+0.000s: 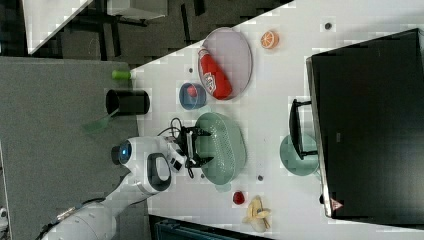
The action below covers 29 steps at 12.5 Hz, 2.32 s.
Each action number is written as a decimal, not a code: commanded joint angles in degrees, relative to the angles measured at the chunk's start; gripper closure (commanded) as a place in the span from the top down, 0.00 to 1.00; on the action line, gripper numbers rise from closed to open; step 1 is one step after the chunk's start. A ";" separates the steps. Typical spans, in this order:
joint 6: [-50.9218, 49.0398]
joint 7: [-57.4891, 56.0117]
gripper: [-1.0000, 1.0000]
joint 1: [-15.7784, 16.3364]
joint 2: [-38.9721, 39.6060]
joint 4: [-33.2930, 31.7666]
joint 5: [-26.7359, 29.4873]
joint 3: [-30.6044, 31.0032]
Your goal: Drag strainer right to left.
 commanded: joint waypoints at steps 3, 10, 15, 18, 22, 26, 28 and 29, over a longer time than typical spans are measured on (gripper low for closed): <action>-0.64 8.74 1.00 4.42 3.85 7.31 0.26 1.45; -2.06 14.59 1.00 10.04 9.54 16.21 0.37 1.46; -2.81 16.82 1.00 13.17 12.67 20.72 0.41 1.48; -2.83 19.31 1.00 15.15 13.90 22.77 0.43 1.49; -2.91 23.33 1.00 17.45 15.57 25.79 0.44 1.49; -2.90 23.35 1.00 19.07 17.39 28.18 0.43 1.43; -3.19 23.28 1.00 19.48 17.00 28.39 0.40 1.60; -4.24 22.65 1.00 19.46 16.01 28.39 0.31 1.79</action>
